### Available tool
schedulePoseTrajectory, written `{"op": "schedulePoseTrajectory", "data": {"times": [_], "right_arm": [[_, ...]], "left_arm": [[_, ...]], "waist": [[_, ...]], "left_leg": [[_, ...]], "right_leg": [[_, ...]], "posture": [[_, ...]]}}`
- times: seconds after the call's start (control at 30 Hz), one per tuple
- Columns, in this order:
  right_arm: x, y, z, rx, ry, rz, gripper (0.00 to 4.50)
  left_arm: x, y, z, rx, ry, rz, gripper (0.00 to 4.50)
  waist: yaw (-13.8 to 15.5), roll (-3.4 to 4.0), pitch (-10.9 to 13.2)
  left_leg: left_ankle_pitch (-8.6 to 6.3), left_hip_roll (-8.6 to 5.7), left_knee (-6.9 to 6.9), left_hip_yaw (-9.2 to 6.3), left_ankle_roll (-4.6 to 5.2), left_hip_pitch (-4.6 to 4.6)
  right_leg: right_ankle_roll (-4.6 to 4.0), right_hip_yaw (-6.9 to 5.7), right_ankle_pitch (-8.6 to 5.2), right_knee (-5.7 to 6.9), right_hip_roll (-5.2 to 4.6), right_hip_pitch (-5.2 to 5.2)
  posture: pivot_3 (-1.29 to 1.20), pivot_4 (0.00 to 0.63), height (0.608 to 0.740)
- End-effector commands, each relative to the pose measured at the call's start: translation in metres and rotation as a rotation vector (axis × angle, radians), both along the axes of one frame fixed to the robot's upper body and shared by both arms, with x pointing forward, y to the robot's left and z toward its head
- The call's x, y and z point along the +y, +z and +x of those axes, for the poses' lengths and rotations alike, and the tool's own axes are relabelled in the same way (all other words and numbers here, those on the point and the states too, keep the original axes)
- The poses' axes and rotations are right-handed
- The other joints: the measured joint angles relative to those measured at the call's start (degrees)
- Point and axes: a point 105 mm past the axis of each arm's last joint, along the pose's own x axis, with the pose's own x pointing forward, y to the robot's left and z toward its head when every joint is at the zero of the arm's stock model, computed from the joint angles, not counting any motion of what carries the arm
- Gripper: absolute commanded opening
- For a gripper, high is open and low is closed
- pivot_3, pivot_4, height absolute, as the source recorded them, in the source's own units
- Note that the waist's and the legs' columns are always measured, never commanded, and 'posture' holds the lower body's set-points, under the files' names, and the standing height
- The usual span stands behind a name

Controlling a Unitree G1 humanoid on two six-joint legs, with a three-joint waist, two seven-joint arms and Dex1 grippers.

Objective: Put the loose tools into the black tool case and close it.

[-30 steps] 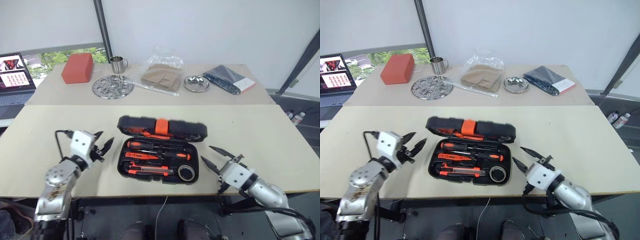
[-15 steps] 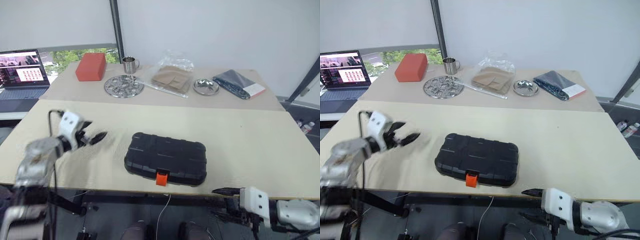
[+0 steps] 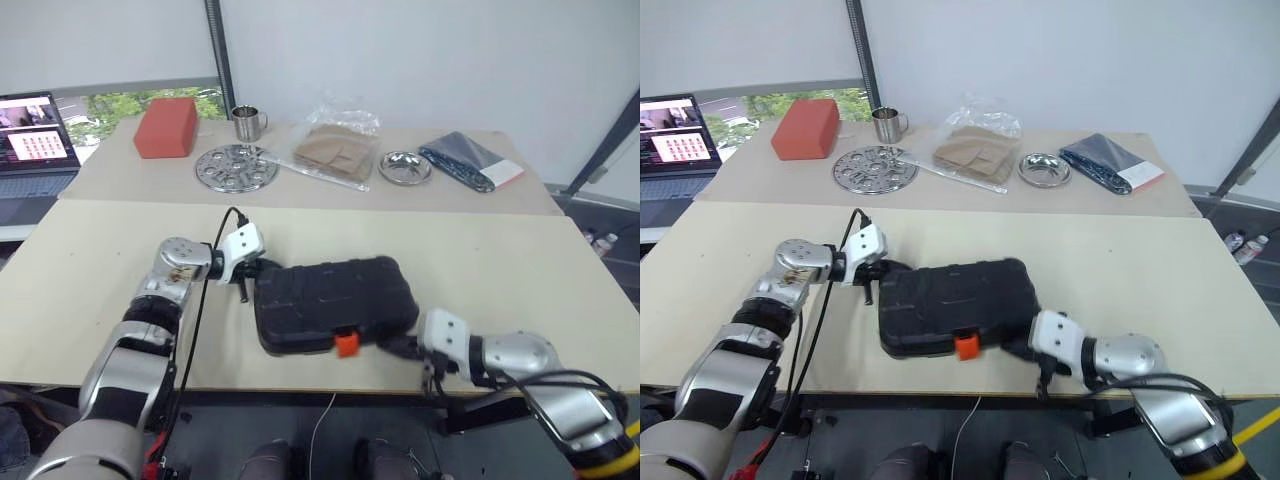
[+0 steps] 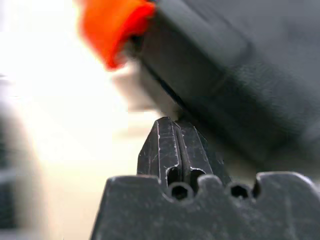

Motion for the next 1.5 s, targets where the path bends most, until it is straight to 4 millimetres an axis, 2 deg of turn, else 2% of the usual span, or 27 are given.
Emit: {"op": "schedulePoseTrajectory", "data": {"times": [0.03,0.2,0.3,0.37,0.4,0.5,0.6,0.7,0.97,1.13,1.5], "right_arm": [[-0.024,0.026,0.01,-0.069,-0.117,0.051,0.0],[-0.025,0.038,-0.016,0.015,-0.081,0.176,0.0],[-0.021,0.047,-0.022,0.043,-0.082,0.243,0.0],[-0.011,0.048,-0.027,0.064,-0.048,0.256,0.0],[-0.008,0.048,-0.028,0.07,-0.036,0.257,0.0],[0.005,0.046,-0.026,0.072,-0.024,0.27,0.0],[0.014,0.042,-0.023,0.08,-0.021,0.271,0.0],[0.016,0.027,-0.022,0.114,-0.036,0.215,0.0],[0.007,0.009,-0.04,0.195,-0.048,0.168,0.0],[0.002,-0.003,-0.043,0.218,-0.089,0.162,0.0],[0.024,-0.025,-0.02,0.221,-0.127,0.181,0.0]], "left_arm": [[-0.01,0.01,-0.014,0.04,-0.068,-0.058,0.28],[-0.011,0.053,-0.004,0.134,0.074,-0.276,0.28],[-0.034,0.075,-0.014,0.233,0.027,-0.374,0.28],[-0.055,0.078,-0.021,0.263,-0.015,-0.381,0.28],[-0.062,0.075,-0.024,0.254,-0.031,-0.366,0.28],[-0.077,0.044,-0.029,0.193,-0.075,-0.221,0.28],[-0.08,0.02,-0.025,0.145,-0.066,-0.125,0.28],[-0.078,0.003,-0.022,0.118,-0.062,-0.06,0.28],[-0.074,0.001,-0.021,0.107,-0.055,-0.071,0.28],[-0.076,0.002,-0.023,0.106,-0.067,-0.081,0.28],[-0.09,0.004,-0.021,0.045,-0.124,-0.046,0.28]], "waist": [[0.2,0.0,0.0],[0.4,0.02,0.0],[0.2,0.02,0.0],[0.2,0.02,0.0],[0.3,0.02,0.0],[0.3,0.03,0.0],[0.2,0.04,0.0],[0.2,0.24,-0.2],[0.2,0.23,-0.3],[0.2,0.23,-0.3],[0.2,0.2,-0.3]], "left_leg": [[0.0,0.01,0.0,0.0,0.0,-0.03],[0.29,0.07,0.26,-0.36,0.51,-0.41],[0.28,0.03,0.34,-0.35,0.53,-0.41],[0.28,0.04,0.38,-0.35,0.55,-0.36],[0.27,0.05,0.39,-0.37,0.57,-0.26],[0.19,0.04,0.36,-0.39,0.65,0.02],[0.2,0.06,0.34,-0.34,0.65,0.02],[0.2,0.08,0.34,-0.37,0.64,0.07],[-0.07,0.06,0.34,-0.38,0.25,0.2],[-0.07,0.06,0.35,-0.33,0.26,0.22],[-0.08,0.06,0.35,-0.35,0.25,0.26]], "right_leg": [[-0.01,0.0,0.0,0.01,-0.04,-0.04],[0.0,-0.19,-0.03,0.07,0.22,-0.09],[0.06,-0.08,-0.02,0.07,0.29,-0.04],[0.11,-0.04,-0.01,0.06,0.28,0.02],[0.18,-0.05,-0.04,0.05,0.28,0.13],[0.28,0.02,-0.1,0.03,0.2,0.35],[0.08,0.08,0.01,0.06,0.18,0.28],[0.04,0.07,0.02,0.05,0.02,0.34],[0.06,0.02,0.01,0.06,-0.21,0.47],[0.07,-0.02,0.01,0.07,-0.19,0.46],[0.17,-0.03,-0.04,0.06,-0.22,0.48]], "posture": [[0.0,0.15,0.734],[0.0,0.15,0.734],[0.0,0.15,0.734],[0.0,0.15,0.734],[0.0,0.15,0.734],[0.0,0.15,0.734],[0.0,0.15,0.734],[0.0,0.15,0.734],[0.0,0.15,0.734],[0.0,0.15,0.734],[0.0,0.15,0.734]]}}
